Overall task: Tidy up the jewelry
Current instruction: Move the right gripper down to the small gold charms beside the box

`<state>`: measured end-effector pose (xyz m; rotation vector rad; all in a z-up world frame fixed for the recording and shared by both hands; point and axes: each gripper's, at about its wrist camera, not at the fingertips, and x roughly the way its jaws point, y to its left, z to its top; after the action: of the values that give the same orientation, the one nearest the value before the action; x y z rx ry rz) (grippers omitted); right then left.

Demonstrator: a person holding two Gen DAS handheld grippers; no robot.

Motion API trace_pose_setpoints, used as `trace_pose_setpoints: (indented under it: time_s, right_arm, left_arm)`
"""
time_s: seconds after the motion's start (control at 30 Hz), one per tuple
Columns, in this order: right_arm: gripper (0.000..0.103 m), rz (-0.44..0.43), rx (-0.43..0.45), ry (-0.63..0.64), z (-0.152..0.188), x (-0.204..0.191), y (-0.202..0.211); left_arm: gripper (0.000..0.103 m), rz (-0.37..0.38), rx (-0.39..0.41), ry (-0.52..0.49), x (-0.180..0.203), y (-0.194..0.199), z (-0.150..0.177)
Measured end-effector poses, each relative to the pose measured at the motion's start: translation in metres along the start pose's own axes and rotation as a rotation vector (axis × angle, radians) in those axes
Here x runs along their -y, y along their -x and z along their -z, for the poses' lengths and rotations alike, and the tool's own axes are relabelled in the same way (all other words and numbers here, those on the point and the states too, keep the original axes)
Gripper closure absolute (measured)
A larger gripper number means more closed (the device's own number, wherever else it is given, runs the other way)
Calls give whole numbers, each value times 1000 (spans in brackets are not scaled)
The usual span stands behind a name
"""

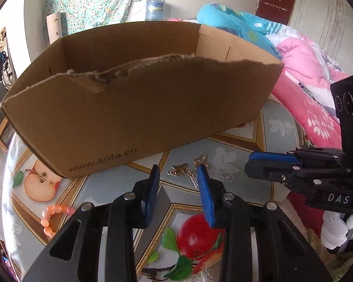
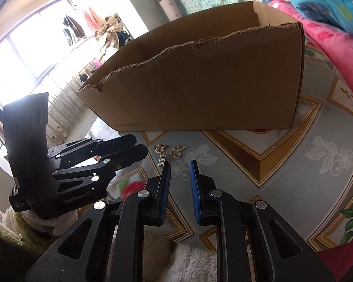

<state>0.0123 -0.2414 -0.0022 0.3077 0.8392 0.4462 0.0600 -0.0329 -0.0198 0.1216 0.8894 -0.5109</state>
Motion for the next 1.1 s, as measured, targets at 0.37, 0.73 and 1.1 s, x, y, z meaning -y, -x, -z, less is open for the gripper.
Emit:
trace_pose_setpoints:
  time_s: [0.37, 0.73, 1.1]
  right_arm:
    - [85, -40, -15, 68, -2, 1, -11]
    - [86, -72, -40, 20, -4, 20, -18]
    - [86, -61, -12, -5, -4, 15, -19]
  left_arm:
    - [79, -88, -58, -7, 9, -22, -9]
    - [101, -95, -73, -41, 18, -26, -15]
    - [103, -7, 8, 40, 6, 12, -21]
